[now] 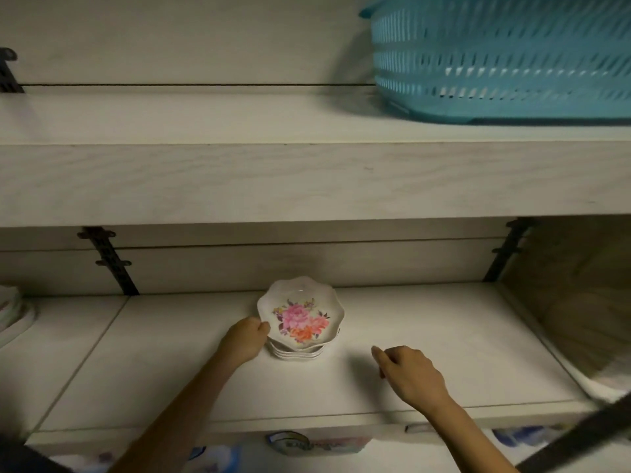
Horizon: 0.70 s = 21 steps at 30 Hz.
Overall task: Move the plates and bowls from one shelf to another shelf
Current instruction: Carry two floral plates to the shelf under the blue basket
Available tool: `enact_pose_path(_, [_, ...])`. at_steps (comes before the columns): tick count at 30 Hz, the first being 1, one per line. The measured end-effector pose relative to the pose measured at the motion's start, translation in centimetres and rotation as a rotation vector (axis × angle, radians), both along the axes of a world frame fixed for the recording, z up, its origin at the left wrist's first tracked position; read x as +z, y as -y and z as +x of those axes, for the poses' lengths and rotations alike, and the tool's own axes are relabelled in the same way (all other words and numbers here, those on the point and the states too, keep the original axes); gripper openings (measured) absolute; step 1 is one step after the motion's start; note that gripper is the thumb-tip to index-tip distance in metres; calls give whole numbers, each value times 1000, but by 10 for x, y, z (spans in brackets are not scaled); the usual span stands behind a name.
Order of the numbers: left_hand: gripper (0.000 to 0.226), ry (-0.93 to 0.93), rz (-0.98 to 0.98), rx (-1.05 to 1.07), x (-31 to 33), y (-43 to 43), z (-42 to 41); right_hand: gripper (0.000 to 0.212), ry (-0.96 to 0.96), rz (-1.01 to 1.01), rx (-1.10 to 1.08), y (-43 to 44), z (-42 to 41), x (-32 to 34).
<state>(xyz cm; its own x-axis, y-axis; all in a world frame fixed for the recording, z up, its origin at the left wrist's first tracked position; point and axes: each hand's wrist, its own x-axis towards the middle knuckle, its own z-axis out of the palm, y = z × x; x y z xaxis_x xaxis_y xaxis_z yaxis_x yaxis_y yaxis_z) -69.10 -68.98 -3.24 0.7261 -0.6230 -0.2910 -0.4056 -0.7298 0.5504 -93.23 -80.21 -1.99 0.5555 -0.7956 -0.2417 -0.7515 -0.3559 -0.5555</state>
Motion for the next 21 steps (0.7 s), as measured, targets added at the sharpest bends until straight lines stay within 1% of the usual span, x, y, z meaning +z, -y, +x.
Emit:
enact_pose_path(5, [43,47,44,26,-1,3,2,47,-18,9,-9,-1,-12,0])
enact_pose_path(10, [47,187,-20,84,1,-7,0,48,-24,6,26,-4,-15,0])
enact_pose_path(14, [40,369,-63,67,7,-31,-12,47,-40,-4,107,-11,-6,2])
enact_pose_path(17, [28,458,-93,4,9,-63,-20,45,-48,-43,201,-21,9,3])
enact_pose_path(18, [24,525,-115,-7,7,-75,-21,44,-48,-54,237,-25,16,3])
enact_pose_path(21, [16,672,-67,-25,9,-114,-21,46,-30,-104,358,-43,40,4])
